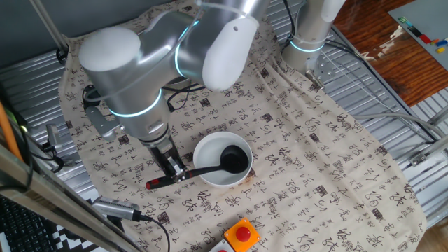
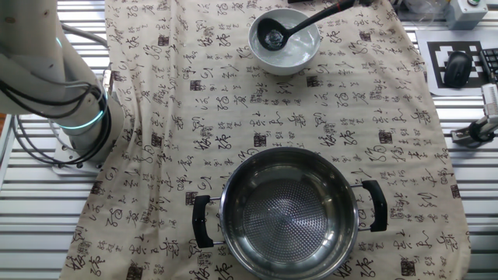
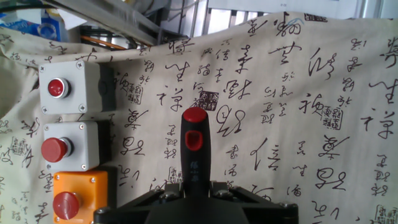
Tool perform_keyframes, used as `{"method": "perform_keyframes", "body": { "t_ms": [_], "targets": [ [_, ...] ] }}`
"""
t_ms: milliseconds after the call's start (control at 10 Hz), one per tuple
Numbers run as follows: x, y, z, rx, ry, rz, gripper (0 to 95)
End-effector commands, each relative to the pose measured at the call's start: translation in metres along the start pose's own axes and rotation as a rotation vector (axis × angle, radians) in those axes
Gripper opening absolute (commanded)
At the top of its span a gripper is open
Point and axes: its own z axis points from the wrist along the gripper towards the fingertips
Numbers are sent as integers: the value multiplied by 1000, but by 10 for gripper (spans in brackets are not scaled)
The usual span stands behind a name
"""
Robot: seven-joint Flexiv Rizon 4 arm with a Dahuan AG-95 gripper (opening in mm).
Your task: Scoop water with a large spoon from one bowl to another
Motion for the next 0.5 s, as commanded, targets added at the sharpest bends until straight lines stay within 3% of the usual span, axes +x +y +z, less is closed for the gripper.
{"method": "perform_keyframes", "body": {
  "t_ms": [100, 500],
  "targets": [
    [1, -1, -1, -2, 1, -2, 0],
    [6, 1, -6, 8, 11, -19, 0]
  ]
}}
